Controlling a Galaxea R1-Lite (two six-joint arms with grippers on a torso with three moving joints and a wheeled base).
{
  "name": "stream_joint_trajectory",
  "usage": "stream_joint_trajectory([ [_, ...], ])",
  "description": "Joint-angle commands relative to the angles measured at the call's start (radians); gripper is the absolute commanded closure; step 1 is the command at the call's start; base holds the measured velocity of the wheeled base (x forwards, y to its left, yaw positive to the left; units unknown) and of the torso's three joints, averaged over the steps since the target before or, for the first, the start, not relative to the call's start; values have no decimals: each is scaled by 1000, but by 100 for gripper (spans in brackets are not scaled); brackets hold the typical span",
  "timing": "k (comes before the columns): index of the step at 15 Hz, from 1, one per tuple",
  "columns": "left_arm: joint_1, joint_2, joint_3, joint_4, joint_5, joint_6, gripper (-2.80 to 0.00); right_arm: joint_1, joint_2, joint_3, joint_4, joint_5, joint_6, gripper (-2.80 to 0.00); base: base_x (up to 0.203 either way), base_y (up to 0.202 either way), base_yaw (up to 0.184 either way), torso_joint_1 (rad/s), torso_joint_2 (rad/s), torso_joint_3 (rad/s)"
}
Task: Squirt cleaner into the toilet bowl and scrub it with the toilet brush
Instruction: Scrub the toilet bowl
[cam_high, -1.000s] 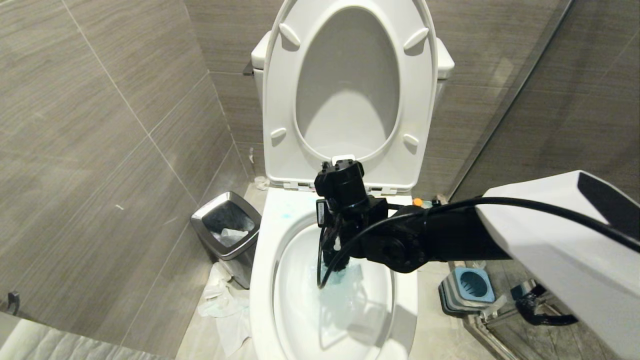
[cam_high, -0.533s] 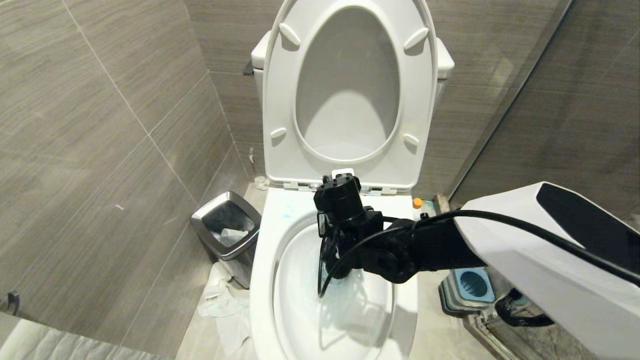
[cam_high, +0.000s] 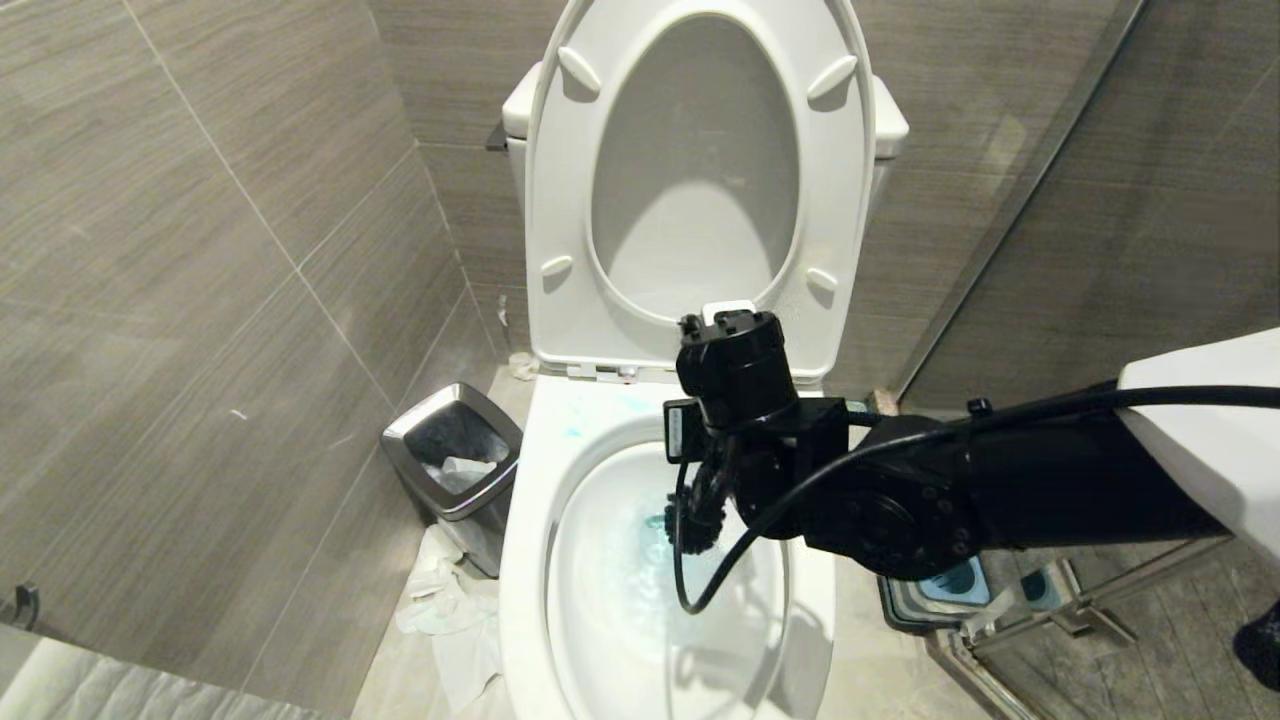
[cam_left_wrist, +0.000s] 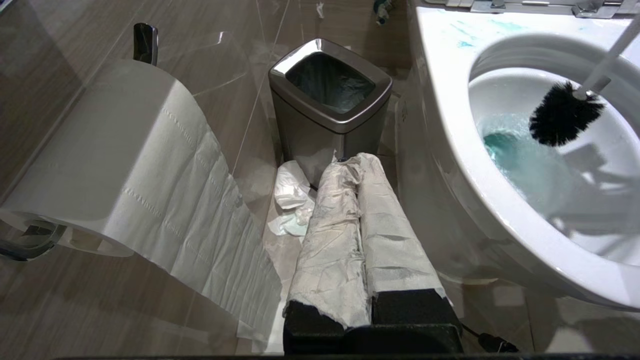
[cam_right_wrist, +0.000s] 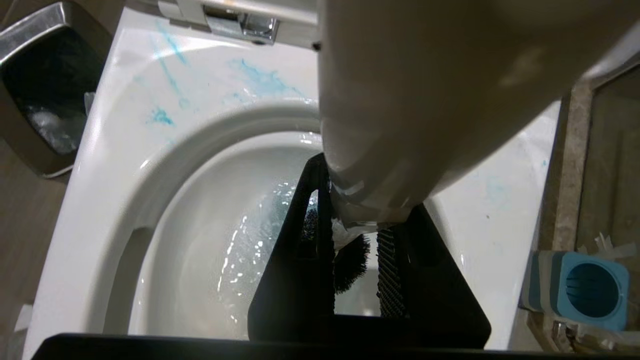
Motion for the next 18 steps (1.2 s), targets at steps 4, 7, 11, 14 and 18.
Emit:
stream_joint_trajectory([
  [4,0,1,8,-1,1,-1,0,-3,10,51,-6,-3,56,0,0,0,0,0,0,0],
  [7,0,1,8,-1,1,-1,0,-36,10,29,-6,-3,55,0,0,0,0,0,0,0],
  [11,0,1,8,-1,1,-1,0,-50,66,-74,-3,-5,47,0,0,0,0,0,0,0],
  [14,0,1,8,-1,1,-1,0,-38,147,-199,2,-8,25,0,0,0,0,0,0,0],
  [18,0,1,8,-1,1,-1,0,72,169,-183,2,-27,27,0,0,0,0,0,0,0],
])
